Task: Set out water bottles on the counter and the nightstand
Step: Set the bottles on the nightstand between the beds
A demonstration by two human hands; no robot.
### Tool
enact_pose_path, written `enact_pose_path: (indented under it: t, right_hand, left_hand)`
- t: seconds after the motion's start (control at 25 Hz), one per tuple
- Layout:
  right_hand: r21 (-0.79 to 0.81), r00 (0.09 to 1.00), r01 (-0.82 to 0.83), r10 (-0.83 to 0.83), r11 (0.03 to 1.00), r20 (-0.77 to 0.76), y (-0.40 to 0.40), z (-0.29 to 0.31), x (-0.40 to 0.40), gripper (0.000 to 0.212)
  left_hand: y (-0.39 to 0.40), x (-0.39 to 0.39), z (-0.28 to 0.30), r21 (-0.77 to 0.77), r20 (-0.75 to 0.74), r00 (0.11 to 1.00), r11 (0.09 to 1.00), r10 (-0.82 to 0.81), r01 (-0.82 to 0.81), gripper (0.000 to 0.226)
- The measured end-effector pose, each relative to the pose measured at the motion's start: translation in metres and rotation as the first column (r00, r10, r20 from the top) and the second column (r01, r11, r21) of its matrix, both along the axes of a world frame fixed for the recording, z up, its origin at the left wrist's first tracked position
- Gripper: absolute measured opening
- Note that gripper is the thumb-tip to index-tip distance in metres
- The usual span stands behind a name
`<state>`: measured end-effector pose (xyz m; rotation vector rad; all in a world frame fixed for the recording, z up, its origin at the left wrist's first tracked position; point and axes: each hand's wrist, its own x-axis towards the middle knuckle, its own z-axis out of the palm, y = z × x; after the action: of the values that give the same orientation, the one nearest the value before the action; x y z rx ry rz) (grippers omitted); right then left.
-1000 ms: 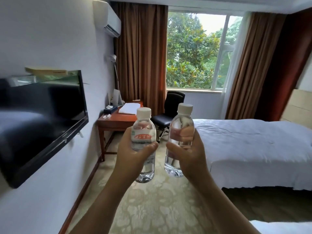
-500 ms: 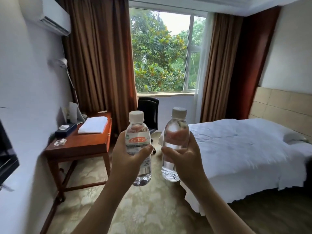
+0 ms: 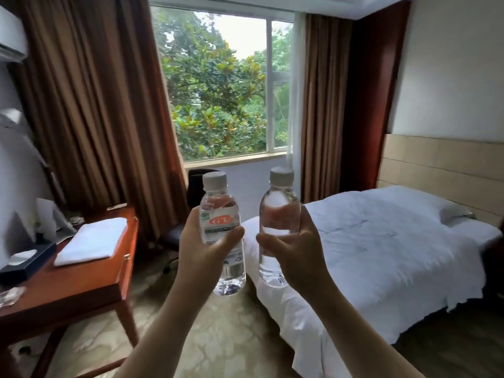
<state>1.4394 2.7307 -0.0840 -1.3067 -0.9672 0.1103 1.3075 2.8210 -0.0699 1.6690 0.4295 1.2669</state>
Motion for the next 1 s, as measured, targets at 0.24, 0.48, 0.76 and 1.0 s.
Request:
enact_pose_path:
  t: [0.24,0.48,0.76,1.0]
  right_hand:
    - [-0.034,0.956,0.288,-0.289,0.957,-0.052,0.003,0.001,0.123,0.052]
    - [-0.061,0.743,0.651,-0.652,0.756,-0.153,-0.04,-0.005,0.213,0.044]
    - [-0.118,0.469,0.866,-0.871,0.486,-0.145,-0.099,-0.029,0.284,0.039]
    - [-0.103,0.394,0.904,-0.901,0.416,-0.183,-0.15,-0.046,0.408,0.048]
  left_hand:
    - [0.046,0.165,0.001,-0.046,0.034,0.962,0.961,-0.27,0.271,0.052]
    - [0.021,0.324,-0.005,-0.042,-0.007,0.727,0.726,-0.687,0.686,0.047]
    - [-0.04,0.448,-0.033,-0.108,-0.036,0.447,0.448,-0.894,0.888,0.043]
    - [-0.104,0.579,-0.041,-0.086,-0.063,0.34,0.344,-0.938,0.935,0.046]
